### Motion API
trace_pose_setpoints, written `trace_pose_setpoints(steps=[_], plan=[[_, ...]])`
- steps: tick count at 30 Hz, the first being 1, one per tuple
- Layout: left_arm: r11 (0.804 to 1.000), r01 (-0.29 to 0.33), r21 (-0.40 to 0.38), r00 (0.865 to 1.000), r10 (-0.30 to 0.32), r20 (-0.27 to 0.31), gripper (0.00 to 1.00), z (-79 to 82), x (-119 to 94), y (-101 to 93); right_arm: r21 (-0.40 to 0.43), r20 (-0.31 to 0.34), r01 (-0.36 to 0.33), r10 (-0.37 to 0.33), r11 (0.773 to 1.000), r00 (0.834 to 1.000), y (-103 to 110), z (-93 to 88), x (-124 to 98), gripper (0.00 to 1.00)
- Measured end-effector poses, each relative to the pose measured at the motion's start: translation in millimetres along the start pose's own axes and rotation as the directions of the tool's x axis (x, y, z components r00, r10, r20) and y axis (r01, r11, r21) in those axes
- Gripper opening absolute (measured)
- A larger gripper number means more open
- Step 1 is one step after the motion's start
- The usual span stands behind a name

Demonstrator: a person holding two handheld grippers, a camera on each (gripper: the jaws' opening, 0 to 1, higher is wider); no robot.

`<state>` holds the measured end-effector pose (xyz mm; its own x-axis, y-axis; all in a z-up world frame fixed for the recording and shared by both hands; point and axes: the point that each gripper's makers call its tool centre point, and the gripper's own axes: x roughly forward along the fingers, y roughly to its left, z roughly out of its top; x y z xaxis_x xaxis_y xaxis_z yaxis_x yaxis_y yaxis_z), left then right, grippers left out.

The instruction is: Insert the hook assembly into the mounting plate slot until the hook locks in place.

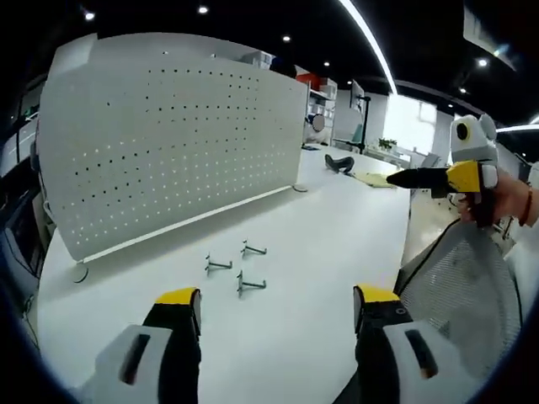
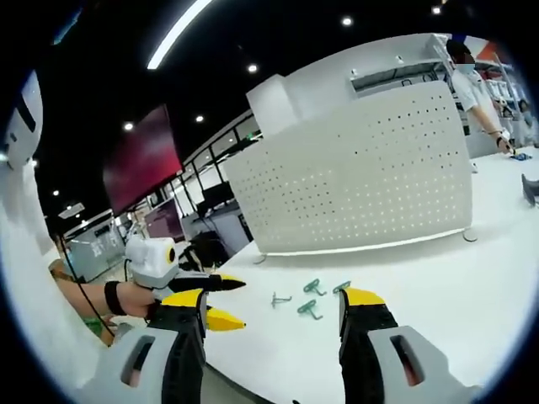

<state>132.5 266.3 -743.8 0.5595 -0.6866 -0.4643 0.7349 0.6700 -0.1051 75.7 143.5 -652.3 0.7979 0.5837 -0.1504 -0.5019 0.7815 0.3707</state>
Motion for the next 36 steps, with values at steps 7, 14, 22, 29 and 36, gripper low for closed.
trace_pose_setpoints(steps=[7, 14, 22, 29, 36], plan=[[1.0, -0.005, 0.012, 0.999, 0.005, -0.041, 0.72, -9.3, 13, 3.4, -0.024, -0.033, 0.023, -0.024, 0.999, 0.999, -4, -5.6, 0, 0.66], [1.0, -0.003, 0.016, 0.998, 0.004, -0.068, 0.7, -17.5, 29, 9.5, -0.061, -0.076, 0.046, -0.051, 0.997, 0.996, -2, -15.6, 0, 0.66], [0.999, -0.017, 0.031, 0.994, 0.02, -0.108, 0.64, -28.8, 46, 19.9, -0.07, -0.098, 0.054, -0.061, 0.996, 0.993, -4, -19.8, -2, 0.66], [0.999, -0.04, 0.013, 0.989, 0.041, -0.142, 0.57, -37.8, 56, 22.3, -0.052, -0.099, 0.061, -0.066, 0.997, 0.993, -6, -21.7, -4, 0.66], [0.999, -0.023, -0.023, 0.986, 0.019, -0.163, 0.56, -41.9, 65, 15.8, -0.037, -0.083, 0.072, -0.075, 0.997, 0.994, -9, -20.5, -8, 0.65]])
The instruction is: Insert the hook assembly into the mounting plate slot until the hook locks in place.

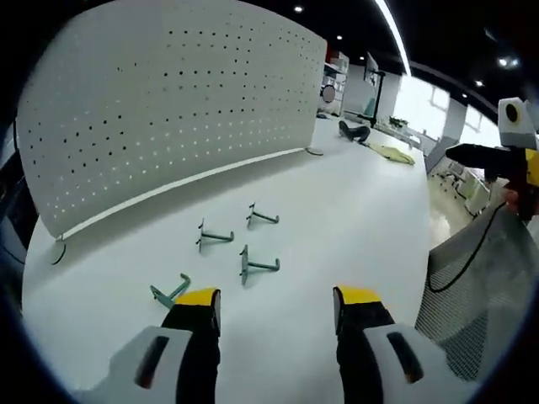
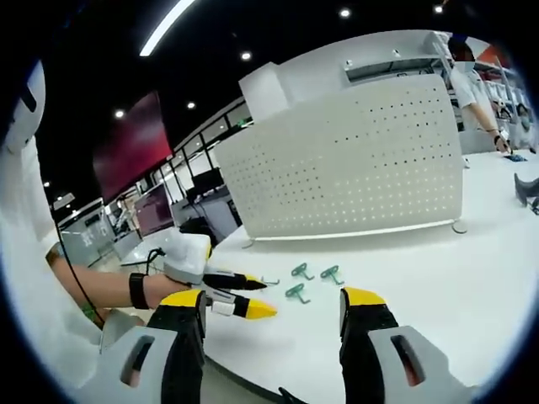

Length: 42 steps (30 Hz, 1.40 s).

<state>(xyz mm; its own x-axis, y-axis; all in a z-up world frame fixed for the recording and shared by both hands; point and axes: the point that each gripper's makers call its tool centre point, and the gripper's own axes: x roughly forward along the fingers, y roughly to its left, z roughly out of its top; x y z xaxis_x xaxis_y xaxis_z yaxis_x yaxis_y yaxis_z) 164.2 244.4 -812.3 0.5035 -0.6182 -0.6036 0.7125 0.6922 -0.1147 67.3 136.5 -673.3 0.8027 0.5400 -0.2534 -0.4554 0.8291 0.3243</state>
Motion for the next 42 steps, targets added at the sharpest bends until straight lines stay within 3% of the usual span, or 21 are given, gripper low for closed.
trace_pose_setpoints(steps=[4, 7, 20, 26, 31, 42], plan=[[1.0, -0.006, 0.014, 1.0, 0.006, -0.008, 0.55, 1.6, 5, 3.3, 0.005, 0.007, 0.008, -0.008, 1.0, 1.0, -2, 0.6, -1, 0.65], [1.0, 0.003, -0.026, 1.0, -0.004, -0.024, 0.55, 3.1, 10, 4.6, 0.011, 0.017, 0.015, -0.015, 1.0, 1.0, -4, 3.3, -2, 0.65], [0.999, -0.022, 0.026, 0.998, 0.024, -0.057, 0.49, 6.1, 26, 13.7, 0.012, 0.027, 0.012, -0.012, 1.0, 1.0, -8, 8.9, -2, 0.65], [0.996, -0.054, 0.076, 0.997, 0.058, -0.051, 0.38, 6.3, 31, 23.0, 0.019, 0.018, -0.002, 0.001, 1.0, 1.0, -8, 6.8, 0, 0.65], [0.993, -0.056, 0.105, 0.996, 0.064, -0.066, 0.35, 5.0, 38, 26.4, 0.022, 0.019, -0.003, 0.002, 1.0, 1.0, -10, 8.7, 1, 0.65], [0.99, -0.069, 0.121, 0.993, 0.08, -0.089, 0.2, 3.4, 49, 30.9, 0.032, 0.018, 0.001, -0.001, 0.999, 1.0, -12, 4.6, 1, 0.65]])
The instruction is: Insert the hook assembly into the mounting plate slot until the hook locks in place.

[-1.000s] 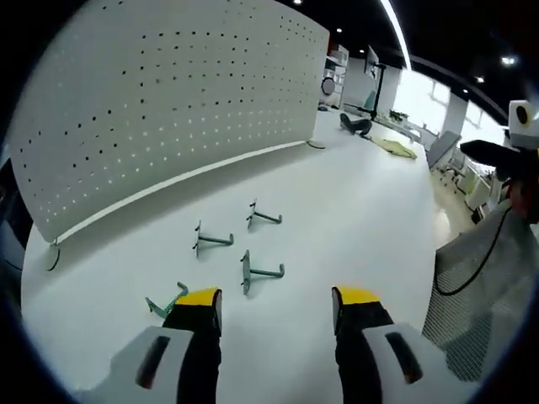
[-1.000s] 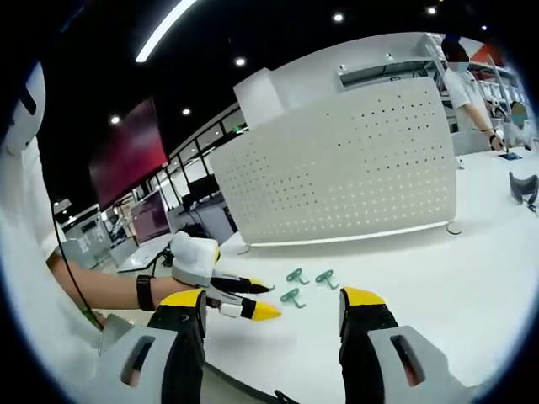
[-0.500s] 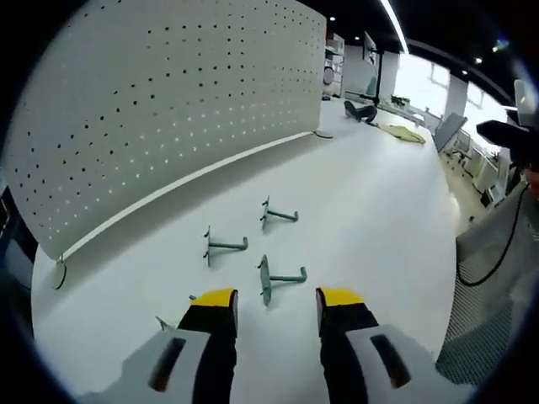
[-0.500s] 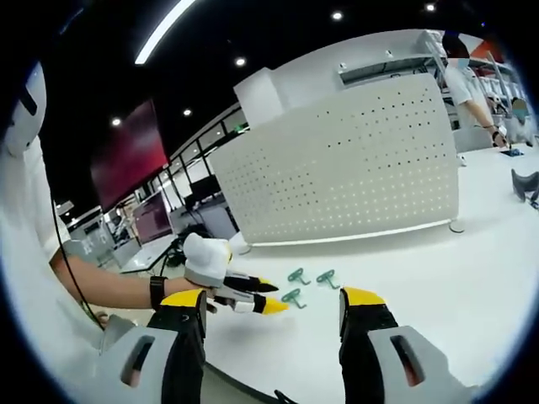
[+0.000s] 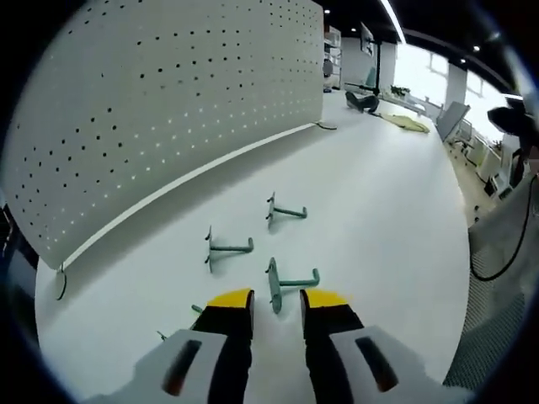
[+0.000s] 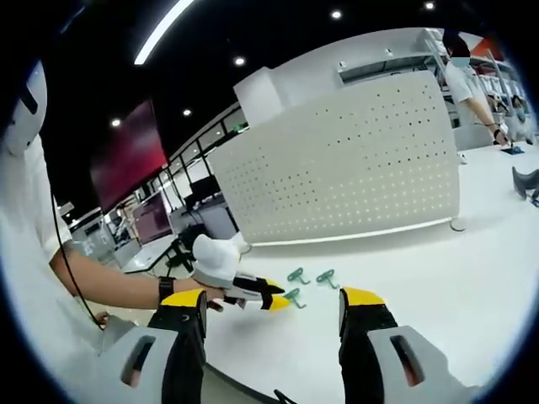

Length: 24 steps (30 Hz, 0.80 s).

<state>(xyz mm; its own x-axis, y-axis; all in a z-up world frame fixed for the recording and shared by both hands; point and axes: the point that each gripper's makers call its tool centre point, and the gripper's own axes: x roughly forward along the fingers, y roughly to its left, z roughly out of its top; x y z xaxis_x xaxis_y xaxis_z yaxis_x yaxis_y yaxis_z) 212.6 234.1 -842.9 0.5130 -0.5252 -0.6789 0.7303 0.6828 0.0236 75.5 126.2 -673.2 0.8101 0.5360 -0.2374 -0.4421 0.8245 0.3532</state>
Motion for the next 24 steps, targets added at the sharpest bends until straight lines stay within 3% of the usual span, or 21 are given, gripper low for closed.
trace_pose_setpoints(steps=[10, 24], plan=[[1.0, 0.011, 0.02, 0.999, -0.011, -0.036, 0.1, -6.7, 7.0, -1.1, 0.006, 0.005, 0.019, -0.019, 1.0, 1.0, -6.6, 1.3, -3.3, 0.64], [1.0, 0.001, -0.016, 1.0, -0.001, -0.022, 0.04, -4.7, 8.2, 0.9, 0.006, 0.01, 0.027, -0.027, 1.0, 1.0, -7.8, 2.6, -3.1, 0.64]])
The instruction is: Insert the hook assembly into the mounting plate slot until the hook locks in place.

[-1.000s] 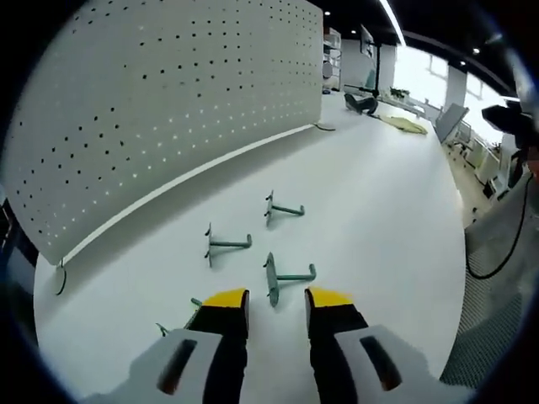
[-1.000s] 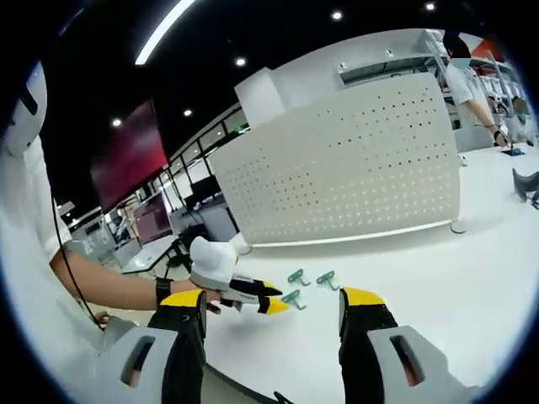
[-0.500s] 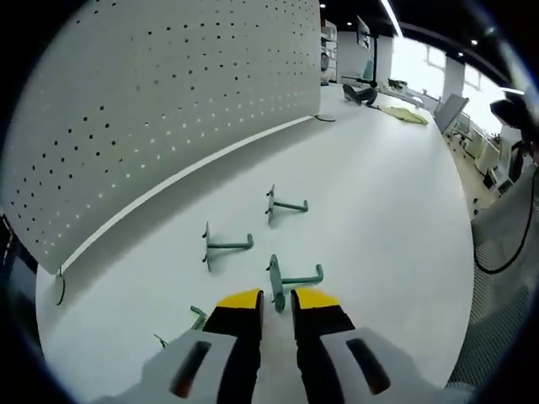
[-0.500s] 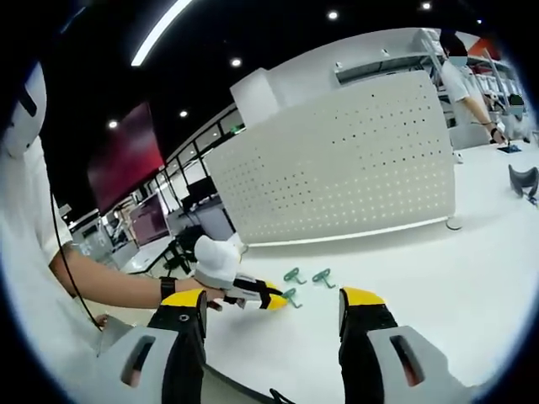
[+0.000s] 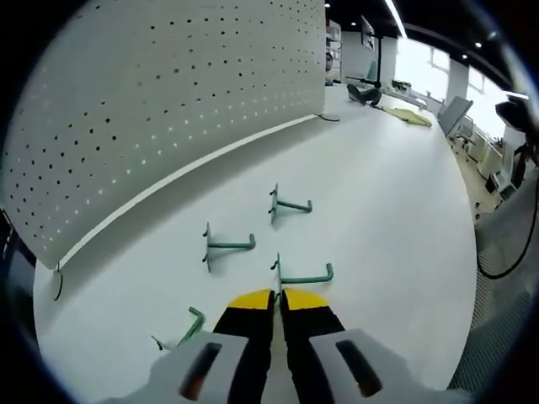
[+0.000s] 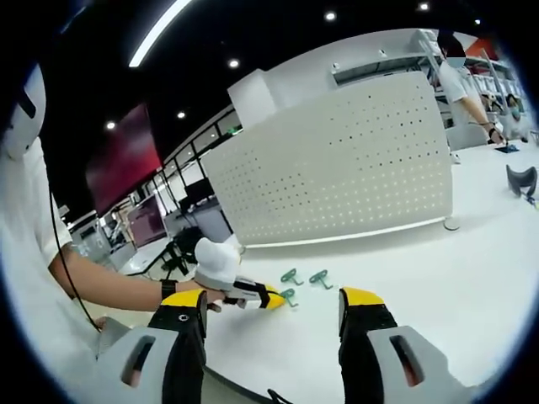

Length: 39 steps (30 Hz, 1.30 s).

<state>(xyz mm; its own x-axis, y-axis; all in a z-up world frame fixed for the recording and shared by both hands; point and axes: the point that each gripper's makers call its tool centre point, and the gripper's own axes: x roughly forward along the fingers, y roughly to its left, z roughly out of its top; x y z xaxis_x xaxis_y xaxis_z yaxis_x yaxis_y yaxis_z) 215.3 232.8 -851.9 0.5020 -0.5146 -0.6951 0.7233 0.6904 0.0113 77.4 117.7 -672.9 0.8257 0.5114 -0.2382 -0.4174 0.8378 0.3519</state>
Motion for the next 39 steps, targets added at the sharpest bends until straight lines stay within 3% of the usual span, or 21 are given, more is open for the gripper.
trace_pose_setpoints(steps=[7, 17, 25, 39], plan=[[0.999, 0.023, -0.022, 0.999, -0.022, 0.044, 0.04, 8.7, -10, -6.2, -0.007, 0.002, -0.012, 0.012, 1.0, 1.0, 4, 1.8, 3, 0.64], [0.995, 0.052, -0.083, 0.988, -0.039, 0.152, 0.04, 29.6, -36, -14.0, -0.033, 0.021, -0.049, 0.05, 0.998, 0.999, 14, 8.0, 7, 0.62], [0.988, 0.095, -0.121, 0.966, -0.062, 0.25, 0.03, 46.0, -59, -24.2, -0.047, 0.031, -0.077, 0.079, 0.996, 0.996, 21, 11.7, 8, 0.58], [0.982, 0.122, -0.142, 0.937, -0.067, 0.343, 0.03, 64.4, -91, -39.8, -0.041, 0.047, -0.126, 0.128, 0.991, 0.991, 32, 14.5, 13, 0.49]])
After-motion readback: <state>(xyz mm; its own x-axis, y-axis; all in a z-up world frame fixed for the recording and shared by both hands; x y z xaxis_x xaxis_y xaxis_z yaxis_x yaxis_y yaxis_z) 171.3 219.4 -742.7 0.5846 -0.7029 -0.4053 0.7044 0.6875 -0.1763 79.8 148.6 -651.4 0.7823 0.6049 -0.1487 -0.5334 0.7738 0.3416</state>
